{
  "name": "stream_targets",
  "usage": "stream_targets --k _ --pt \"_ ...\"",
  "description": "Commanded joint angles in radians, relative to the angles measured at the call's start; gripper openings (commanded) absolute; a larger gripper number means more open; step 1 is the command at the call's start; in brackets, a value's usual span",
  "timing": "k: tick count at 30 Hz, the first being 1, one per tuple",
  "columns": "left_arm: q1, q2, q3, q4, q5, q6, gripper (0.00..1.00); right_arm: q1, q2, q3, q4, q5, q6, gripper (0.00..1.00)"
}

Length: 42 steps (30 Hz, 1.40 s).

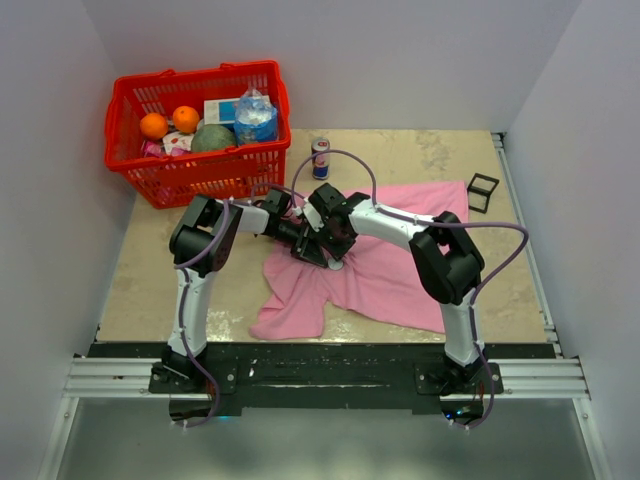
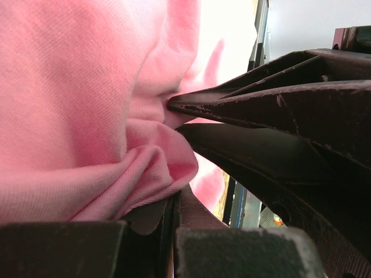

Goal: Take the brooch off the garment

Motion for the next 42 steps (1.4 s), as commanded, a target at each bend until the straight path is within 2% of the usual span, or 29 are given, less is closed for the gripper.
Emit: stream_targets --k 1,13,18,22,25,26,27,30,33,37,39,42 --pt "-0.013 0.054 -0.009 0.008 -0.068 0.037 0.0 -0.013 0.049 -0.006 0.084 0.047 0.004 0.24" --pt "-0.003 0.03 0.008 -0.02 -0.077 0.068 0.0 -0.031 -0.198 -0.045 0.023 -0.008 -0.005 0.27" --pt "-0.003 -0.01 0.016 -0.052 -0.112 0.114 0.0 -0.045 -0.241 -0.069 0.035 -0.007 -0.021 0.28" --pt "-0.003 -0.026 0.027 -0.081 -0.132 0.133 0.0 -0.044 -0.244 -0.086 0.045 -0.1 -0.068 0.3" --pt "-0.001 -0.035 0.042 -0.125 -0.134 0.163 0.0 -0.051 -0.238 -0.086 0.044 -0.099 -0.079 0.33" --pt "-0.001 -0.044 0.046 -0.136 -0.129 0.177 0.02 -0.053 -0.248 -0.085 0.043 -0.115 -0.091 0.34" --pt "-0.001 -0.055 0.048 -0.147 -0.119 0.198 0.14 -0.053 -0.258 -0.089 0.044 -0.129 -0.114 0.34" --pt "-0.001 -0.115 0.047 -0.197 -0.108 0.261 0.32 -0.057 -0.317 -0.127 0.076 -0.229 -0.186 0.3" --pt "0.011 -0.176 0.036 -0.251 -0.125 0.31 0.43 -0.056 -0.379 -0.193 0.138 -0.263 -0.235 0.25" --pt "0.057 -0.25 0.002 -0.334 -0.166 0.336 0.48 -0.056 -0.39 -0.244 0.178 -0.252 -0.272 0.24" --pt "0.1 -0.273 -0.01 -0.369 -0.175 0.364 0.52 -0.051 -0.391 -0.259 0.218 -0.244 -0.3 0.27" --pt "0.163 -0.345 -0.055 -0.377 -0.206 0.363 0.52 -0.031 -0.391 -0.284 0.28 -0.211 -0.333 0.28"
